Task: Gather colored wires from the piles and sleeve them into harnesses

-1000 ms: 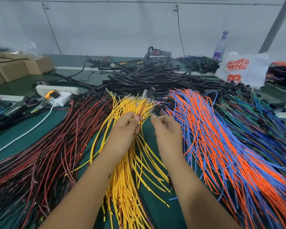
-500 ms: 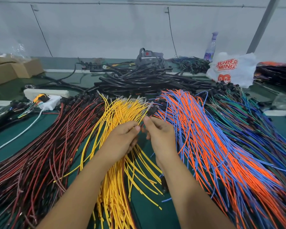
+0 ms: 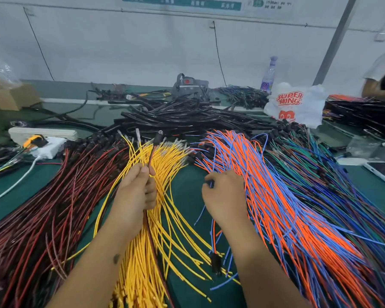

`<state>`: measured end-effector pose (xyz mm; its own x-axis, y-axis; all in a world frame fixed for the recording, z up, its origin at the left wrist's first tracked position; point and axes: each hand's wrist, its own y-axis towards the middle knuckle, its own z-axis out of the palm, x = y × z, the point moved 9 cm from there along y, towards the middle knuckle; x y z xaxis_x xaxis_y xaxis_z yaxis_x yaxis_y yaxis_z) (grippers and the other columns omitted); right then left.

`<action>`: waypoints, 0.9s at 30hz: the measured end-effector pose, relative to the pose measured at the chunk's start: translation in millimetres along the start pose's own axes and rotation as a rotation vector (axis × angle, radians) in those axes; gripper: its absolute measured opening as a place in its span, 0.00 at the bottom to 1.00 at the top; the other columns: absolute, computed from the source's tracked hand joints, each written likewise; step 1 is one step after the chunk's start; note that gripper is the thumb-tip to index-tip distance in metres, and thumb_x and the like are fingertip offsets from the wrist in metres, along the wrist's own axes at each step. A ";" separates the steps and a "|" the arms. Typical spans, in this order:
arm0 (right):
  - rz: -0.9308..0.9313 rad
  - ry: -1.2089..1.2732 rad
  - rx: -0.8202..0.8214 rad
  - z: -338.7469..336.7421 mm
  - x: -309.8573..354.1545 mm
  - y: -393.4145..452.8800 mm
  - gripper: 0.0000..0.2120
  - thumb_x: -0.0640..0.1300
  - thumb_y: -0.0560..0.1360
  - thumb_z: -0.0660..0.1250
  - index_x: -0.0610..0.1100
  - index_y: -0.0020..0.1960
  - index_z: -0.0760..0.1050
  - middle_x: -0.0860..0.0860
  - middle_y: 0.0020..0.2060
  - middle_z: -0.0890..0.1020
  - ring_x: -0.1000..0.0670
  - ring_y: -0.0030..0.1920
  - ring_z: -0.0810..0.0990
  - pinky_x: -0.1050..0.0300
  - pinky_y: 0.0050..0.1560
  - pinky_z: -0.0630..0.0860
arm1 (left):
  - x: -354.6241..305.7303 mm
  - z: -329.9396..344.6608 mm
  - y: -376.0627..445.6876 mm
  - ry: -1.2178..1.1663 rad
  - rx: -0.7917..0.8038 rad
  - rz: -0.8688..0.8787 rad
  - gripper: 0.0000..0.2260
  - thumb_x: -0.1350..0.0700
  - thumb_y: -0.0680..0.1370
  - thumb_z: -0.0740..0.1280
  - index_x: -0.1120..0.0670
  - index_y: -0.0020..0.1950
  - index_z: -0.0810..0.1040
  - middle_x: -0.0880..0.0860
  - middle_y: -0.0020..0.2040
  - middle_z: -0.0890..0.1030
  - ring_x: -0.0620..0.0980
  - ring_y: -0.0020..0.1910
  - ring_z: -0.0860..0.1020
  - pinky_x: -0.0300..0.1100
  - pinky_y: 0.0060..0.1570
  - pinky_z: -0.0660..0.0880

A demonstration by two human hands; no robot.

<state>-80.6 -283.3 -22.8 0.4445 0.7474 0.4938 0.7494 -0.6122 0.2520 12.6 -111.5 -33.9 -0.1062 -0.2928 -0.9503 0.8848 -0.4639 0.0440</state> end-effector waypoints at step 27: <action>-0.153 0.302 -0.224 -40.5 41.5 26.4 0.09 0.40 0.71 0.68 0.49 0.35 0.72 0.44 0.44 0.79 0.45 0.52 0.74 0.59 0.50 0.63 | 3.2 -3.5 2.6 0.002 -0.060 -0.027 0.12 0.57 0.84 0.54 0.54 0.42 0.70 0.45 0.23 0.61 0.41 0.19 0.56 0.30 0.19 0.54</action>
<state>-62.3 -278.9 38.0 0.1468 0.7455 0.6501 0.6556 -0.5655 0.5005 16.1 -110.7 -37.8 -0.1299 -0.2794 -0.9514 0.9070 -0.4210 -0.0002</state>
